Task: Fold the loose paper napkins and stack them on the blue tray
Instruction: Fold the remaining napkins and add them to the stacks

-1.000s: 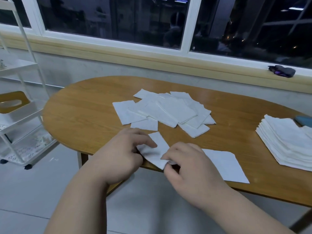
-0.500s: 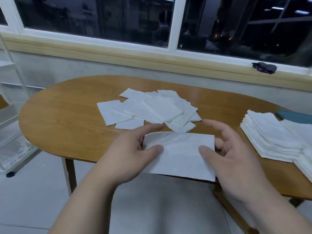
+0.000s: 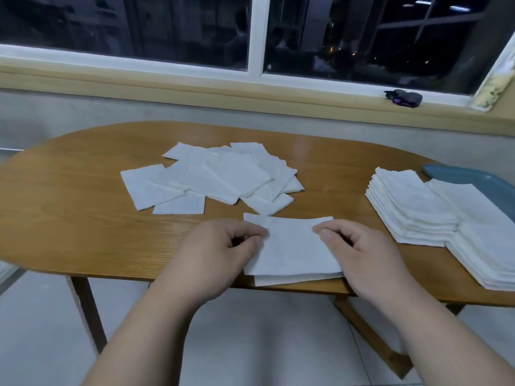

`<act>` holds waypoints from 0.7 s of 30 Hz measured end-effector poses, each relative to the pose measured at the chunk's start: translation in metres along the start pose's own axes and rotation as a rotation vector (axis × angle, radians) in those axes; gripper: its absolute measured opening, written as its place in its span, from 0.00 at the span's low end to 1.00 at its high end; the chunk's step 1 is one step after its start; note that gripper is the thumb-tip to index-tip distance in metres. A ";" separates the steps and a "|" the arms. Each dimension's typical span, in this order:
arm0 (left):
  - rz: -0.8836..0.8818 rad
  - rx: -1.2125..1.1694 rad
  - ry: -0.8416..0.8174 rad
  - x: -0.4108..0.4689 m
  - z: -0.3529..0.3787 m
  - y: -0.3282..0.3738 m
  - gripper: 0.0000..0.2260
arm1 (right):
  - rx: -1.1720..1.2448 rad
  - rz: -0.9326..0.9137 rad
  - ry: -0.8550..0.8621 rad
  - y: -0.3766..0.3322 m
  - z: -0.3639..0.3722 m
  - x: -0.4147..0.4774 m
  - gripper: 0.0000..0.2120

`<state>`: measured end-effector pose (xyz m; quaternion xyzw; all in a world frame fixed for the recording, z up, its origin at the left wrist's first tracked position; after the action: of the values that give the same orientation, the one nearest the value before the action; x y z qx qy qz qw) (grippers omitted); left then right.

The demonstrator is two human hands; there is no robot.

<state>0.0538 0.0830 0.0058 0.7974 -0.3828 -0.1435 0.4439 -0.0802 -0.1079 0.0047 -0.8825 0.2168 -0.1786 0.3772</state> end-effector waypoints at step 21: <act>-0.063 0.098 -0.089 0.003 0.007 -0.003 0.08 | -0.222 -0.064 -0.048 0.021 0.000 0.009 0.15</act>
<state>0.0533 0.0777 -0.0002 0.8227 -0.3834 -0.1737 0.3821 -0.0776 -0.1260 -0.0099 -0.9294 0.1977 -0.1443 0.2761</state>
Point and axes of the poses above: each hand's wrist, its own x-axis towards the middle knuckle, its own z-axis out of the palm, y = z × x, the point moved 1 cm from there along x, towards the middle knuckle, and after that the axes turned 6 degrees about -y, right-handed, at the moved point
